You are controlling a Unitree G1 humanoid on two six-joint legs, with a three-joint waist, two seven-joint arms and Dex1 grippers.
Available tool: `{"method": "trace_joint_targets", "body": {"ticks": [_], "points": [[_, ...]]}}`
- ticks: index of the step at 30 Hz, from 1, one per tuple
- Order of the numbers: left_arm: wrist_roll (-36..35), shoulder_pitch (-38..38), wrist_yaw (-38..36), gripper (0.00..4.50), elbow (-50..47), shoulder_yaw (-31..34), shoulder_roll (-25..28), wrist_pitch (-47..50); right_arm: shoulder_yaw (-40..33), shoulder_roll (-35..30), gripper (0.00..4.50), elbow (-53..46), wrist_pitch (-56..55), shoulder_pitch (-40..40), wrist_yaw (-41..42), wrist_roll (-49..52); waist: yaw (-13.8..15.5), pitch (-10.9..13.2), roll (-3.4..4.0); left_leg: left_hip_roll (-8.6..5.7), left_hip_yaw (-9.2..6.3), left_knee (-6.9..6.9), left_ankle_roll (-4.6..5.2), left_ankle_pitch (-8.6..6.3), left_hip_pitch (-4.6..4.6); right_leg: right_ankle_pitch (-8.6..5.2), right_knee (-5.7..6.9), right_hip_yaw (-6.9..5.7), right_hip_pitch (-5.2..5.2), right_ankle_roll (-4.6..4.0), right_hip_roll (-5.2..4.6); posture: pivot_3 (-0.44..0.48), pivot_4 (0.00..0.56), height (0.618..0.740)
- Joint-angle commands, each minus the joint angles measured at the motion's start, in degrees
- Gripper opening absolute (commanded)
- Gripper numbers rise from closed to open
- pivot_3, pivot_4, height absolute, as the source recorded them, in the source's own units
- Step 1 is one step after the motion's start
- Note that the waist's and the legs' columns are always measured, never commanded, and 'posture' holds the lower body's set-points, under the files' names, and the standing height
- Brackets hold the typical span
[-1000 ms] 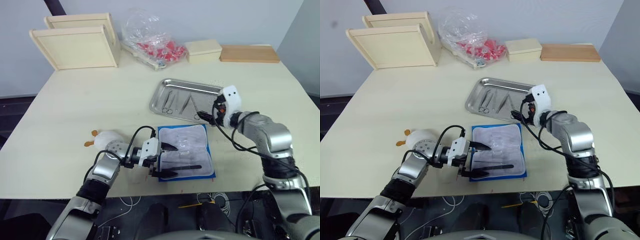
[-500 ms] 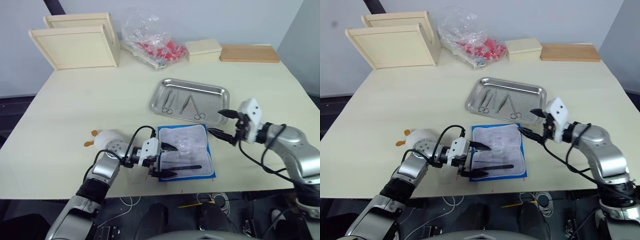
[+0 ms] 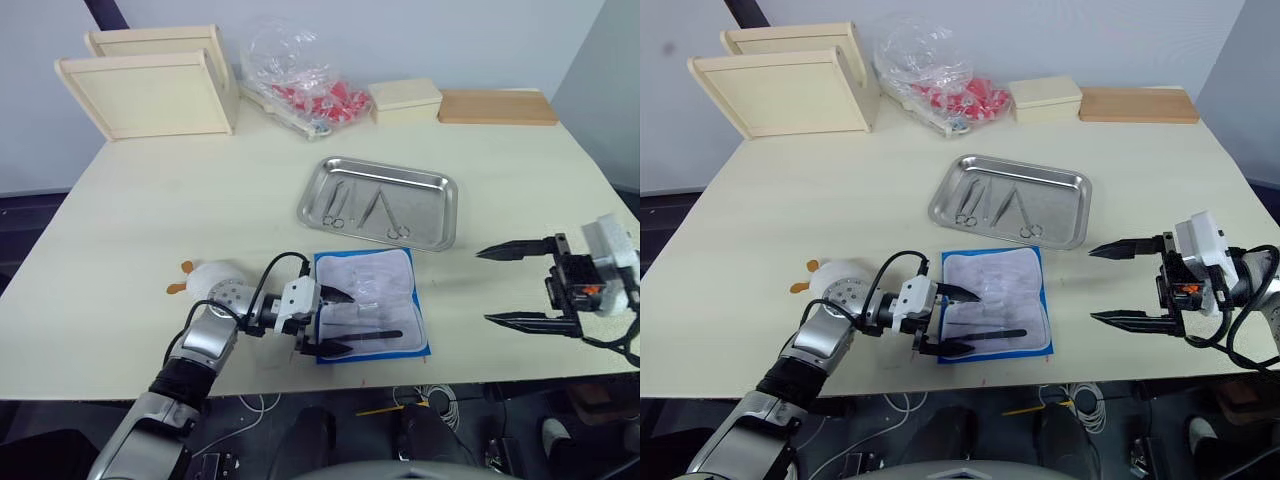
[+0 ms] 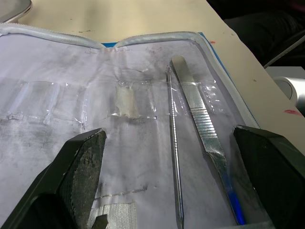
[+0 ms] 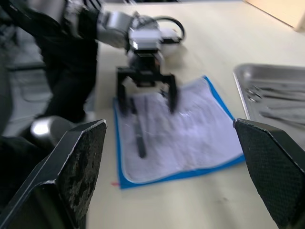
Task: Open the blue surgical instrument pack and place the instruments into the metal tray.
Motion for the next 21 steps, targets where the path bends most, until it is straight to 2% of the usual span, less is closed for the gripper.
{"method": "trace_joint_targets", "body": {"ticks": [1, 5, 13, 21], "points": [[2.27, 2.36, -0.41, 4.5, 1.17, -1.91, 1.24, 1.12, -1.31, -0.53, 4.46, -1.31, 0.43, 0.02, 0.32, 2.34, 0.01, 0.0, 0.0, 0.0, 0.0, 0.0, 0.0, 0.0, -0.01, 0.0, 0.0, 0.0, 0.0, 0.0, 0.0, 0.0, 0.15, 0.74], [2.26, 2.74, -0.11, 4.5, 0.81, -1.97, 1.2, 1.13, 1.3, 0.89, 4.46, -1.17, -1.78, -0.94, -2.15, -1.11, 0.01, 0.0, 0.0, -0.01, 0.02, 0.0, 0.0, 0.0, -0.01, 0.0, -0.01, 0.02, 0.0, 0.01, -0.03, 0.0, 0.15, 0.74], [1.88, 2.63, -0.01, 4.5, 1.35, -2.05, 0.78, 1.09, 11.43, 2.78, 4.46, -0.35, -3.08, -3.49, -8.86, -11.63, 0.06, 0.0, 0.0, -0.03, 0.02, 0.0, 0.0, 0.0, -0.02, 0.0, -0.02, 0.02, -0.02, 0.01, -0.03, 0.0, 0.15, 0.74], [1.79, 2.12, -0.46, 4.5, 1.46, -2.32, 0.6, 1.34, 23.94, 11.51, 4.46, 4.37, -8.45, -8.23, -15.88, -23.97, 0.07, -0.02, -0.02, -0.05, 0.0, 0.0, 0.0, 0.0, -0.02, 0.0, -0.01, -0.01, -0.02, 0.01, -0.01, 0.0, 0.15, 0.74]]}}
